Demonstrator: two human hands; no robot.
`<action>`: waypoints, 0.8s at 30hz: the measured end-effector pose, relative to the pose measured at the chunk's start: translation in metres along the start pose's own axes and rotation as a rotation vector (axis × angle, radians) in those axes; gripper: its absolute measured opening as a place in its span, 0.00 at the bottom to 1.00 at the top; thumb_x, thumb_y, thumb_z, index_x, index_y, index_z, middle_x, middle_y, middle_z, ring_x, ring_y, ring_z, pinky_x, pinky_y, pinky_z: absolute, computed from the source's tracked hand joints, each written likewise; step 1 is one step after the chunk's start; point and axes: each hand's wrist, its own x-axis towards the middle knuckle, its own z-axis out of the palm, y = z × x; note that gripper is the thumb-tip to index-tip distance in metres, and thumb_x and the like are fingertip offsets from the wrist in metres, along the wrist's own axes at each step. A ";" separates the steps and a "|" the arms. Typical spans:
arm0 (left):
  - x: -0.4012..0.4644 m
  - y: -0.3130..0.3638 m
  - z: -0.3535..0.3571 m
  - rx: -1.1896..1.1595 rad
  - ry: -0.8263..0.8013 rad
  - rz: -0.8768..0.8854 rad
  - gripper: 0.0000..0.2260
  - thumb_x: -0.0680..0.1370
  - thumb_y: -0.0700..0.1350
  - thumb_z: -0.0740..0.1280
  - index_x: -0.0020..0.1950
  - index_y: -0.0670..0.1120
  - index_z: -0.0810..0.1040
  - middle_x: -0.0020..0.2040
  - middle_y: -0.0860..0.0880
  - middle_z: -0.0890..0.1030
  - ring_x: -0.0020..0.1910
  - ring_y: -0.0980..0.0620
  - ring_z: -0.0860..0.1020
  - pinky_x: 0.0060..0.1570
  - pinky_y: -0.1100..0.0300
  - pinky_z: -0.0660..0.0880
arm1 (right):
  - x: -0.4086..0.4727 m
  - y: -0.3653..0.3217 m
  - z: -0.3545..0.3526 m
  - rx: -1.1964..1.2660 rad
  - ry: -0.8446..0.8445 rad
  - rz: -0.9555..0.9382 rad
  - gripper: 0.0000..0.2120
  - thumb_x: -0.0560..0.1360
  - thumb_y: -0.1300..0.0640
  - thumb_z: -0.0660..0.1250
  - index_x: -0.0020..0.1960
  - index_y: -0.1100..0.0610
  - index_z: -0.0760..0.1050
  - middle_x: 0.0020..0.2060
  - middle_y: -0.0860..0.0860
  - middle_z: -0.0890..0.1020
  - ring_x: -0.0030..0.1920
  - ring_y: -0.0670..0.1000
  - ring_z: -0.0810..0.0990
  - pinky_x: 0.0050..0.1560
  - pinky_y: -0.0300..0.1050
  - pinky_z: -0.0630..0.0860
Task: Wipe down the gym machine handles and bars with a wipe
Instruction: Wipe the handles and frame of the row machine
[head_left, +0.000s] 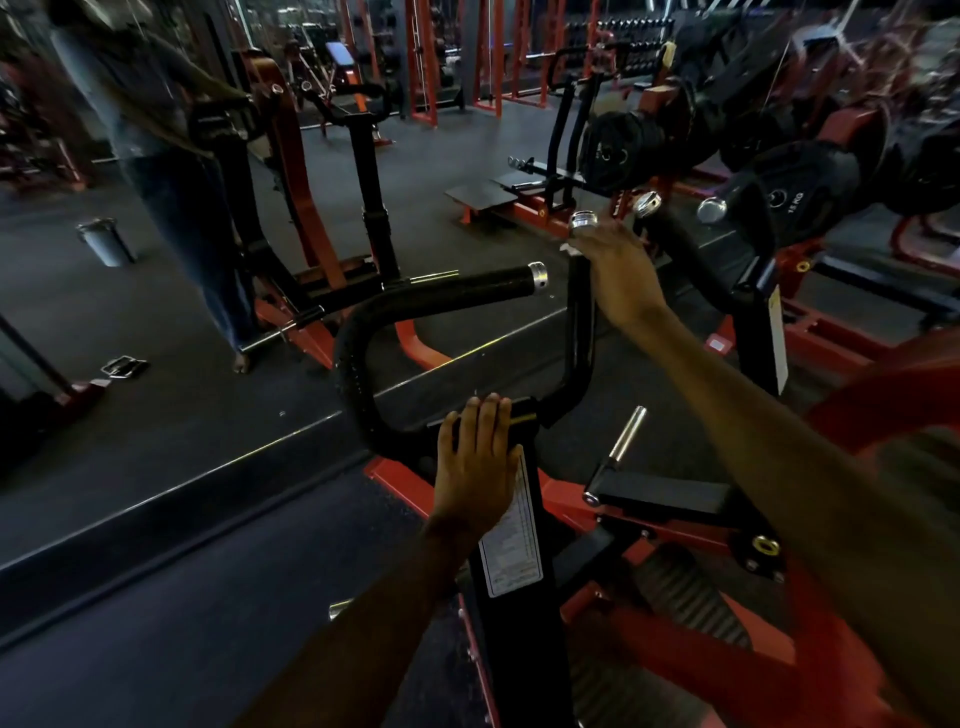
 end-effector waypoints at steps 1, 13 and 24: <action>0.000 0.000 0.000 -0.006 0.006 0.002 0.23 0.80 0.52 0.51 0.72 0.40 0.64 0.68 0.42 0.75 0.67 0.42 0.69 0.67 0.45 0.60 | 0.007 0.004 0.004 -0.068 -0.078 -0.057 0.19 0.75 0.69 0.59 0.65 0.61 0.72 0.66 0.58 0.72 0.71 0.57 0.64 0.71 0.52 0.63; -0.003 -0.003 0.002 -0.015 -0.021 0.018 0.24 0.84 0.51 0.44 0.72 0.39 0.65 0.68 0.41 0.74 0.68 0.41 0.71 0.69 0.45 0.58 | -0.153 -0.094 0.018 0.427 0.044 -0.019 0.14 0.70 0.63 0.60 0.50 0.67 0.79 0.47 0.58 0.82 0.52 0.47 0.79 0.59 0.43 0.73; -0.004 -0.003 0.004 -0.054 0.036 0.018 0.23 0.83 0.51 0.47 0.73 0.40 0.61 0.68 0.41 0.74 0.68 0.42 0.71 0.68 0.45 0.58 | -0.128 -0.080 0.036 0.794 0.223 0.595 0.22 0.80 0.54 0.55 0.71 0.62 0.65 0.69 0.57 0.69 0.70 0.51 0.67 0.71 0.40 0.62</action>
